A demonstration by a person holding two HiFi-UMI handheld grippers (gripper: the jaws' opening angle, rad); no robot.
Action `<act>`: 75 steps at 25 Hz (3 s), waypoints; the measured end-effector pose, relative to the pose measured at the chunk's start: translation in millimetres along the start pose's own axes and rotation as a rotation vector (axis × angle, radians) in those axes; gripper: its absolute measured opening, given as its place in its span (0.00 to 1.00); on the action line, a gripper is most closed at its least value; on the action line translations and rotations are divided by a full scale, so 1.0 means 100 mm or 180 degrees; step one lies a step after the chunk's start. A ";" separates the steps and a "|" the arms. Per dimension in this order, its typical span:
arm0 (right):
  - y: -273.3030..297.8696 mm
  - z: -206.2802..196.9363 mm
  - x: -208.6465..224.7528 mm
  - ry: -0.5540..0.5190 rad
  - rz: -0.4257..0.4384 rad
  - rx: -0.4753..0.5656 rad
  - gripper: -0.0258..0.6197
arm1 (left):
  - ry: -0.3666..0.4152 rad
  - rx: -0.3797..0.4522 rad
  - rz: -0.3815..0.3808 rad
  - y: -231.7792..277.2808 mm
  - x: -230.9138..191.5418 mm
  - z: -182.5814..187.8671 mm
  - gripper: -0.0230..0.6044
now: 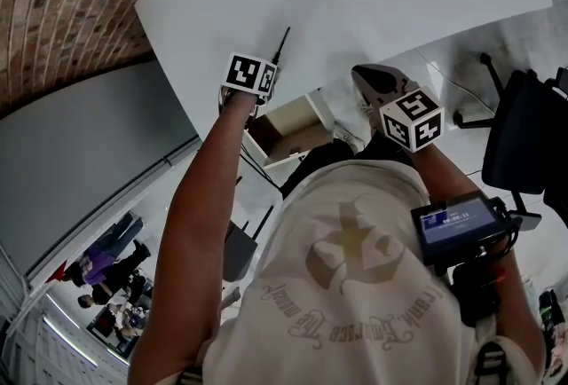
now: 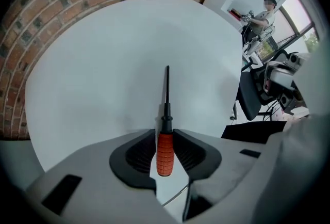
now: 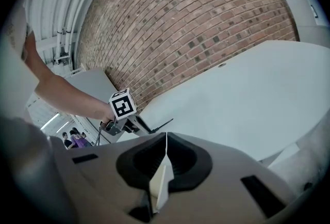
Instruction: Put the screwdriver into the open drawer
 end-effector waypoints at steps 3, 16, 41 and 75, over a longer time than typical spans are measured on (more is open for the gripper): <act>0.00 0.00 0.03 0.0031 -0.0019 0.0004 0.08 | 0.0029 -0.0039 0.0021 0.00 0.00 0.02 0.20; 0.03 0.01 0.04 0.0070 -0.0003 -0.0040 0.08 | 0.0002 0.0139 -0.0086 -0.04 0.02 -0.01 0.19; 0.16 0.02 -0.26 -0.0228 0.0322 -0.0226 0.08 | -0.0681 0.1516 -0.0189 -0.66 0.23 -0.06 0.19; 0.24 -0.07 -0.34 -0.0713 0.0475 -0.0428 0.08 | -0.1199 0.2419 -0.0092 -0.63 0.51 -0.67 0.19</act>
Point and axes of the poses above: the fingertips, and each gripper's own axes: y forward along the fingers, x to its right, z out of its top, the point moved 4 cm from there along -y, backward along the fingers, and after that the axes turned 8 degrees about -x, right-handed, at the moved point
